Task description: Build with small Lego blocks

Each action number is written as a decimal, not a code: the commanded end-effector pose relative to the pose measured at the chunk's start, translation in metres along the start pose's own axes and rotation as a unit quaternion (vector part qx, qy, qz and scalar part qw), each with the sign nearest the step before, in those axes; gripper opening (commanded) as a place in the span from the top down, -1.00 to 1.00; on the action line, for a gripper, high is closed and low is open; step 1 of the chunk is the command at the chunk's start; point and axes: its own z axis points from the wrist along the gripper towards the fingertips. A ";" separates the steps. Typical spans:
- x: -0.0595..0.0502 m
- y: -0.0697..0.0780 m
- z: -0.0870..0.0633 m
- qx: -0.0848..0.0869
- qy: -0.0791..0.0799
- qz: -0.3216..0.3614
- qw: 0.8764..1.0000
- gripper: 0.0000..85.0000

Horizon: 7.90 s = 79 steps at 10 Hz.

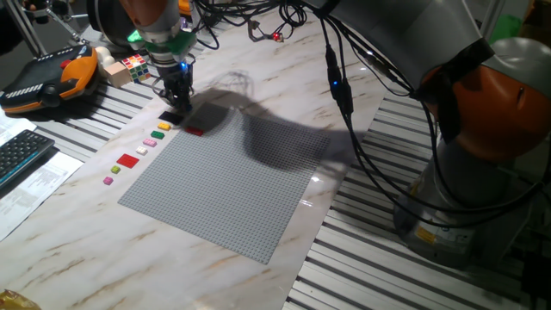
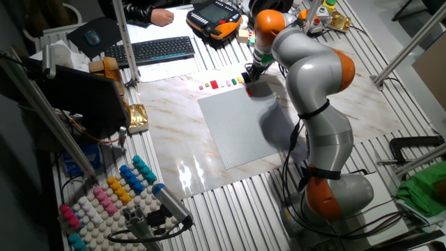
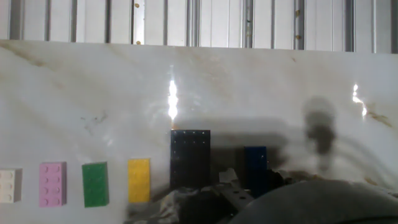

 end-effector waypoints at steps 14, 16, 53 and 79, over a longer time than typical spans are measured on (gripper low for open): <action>0.008 0.017 -0.031 -0.003 0.036 0.006 0.999 0.67; 0.006 0.018 -0.025 -0.004 0.026 0.008 1.000 0.55; 0.007 0.061 -0.013 -0.027 0.018 0.067 0.997 0.59; 0.014 0.031 -0.005 -0.064 0.017 0.112 0.991 0.30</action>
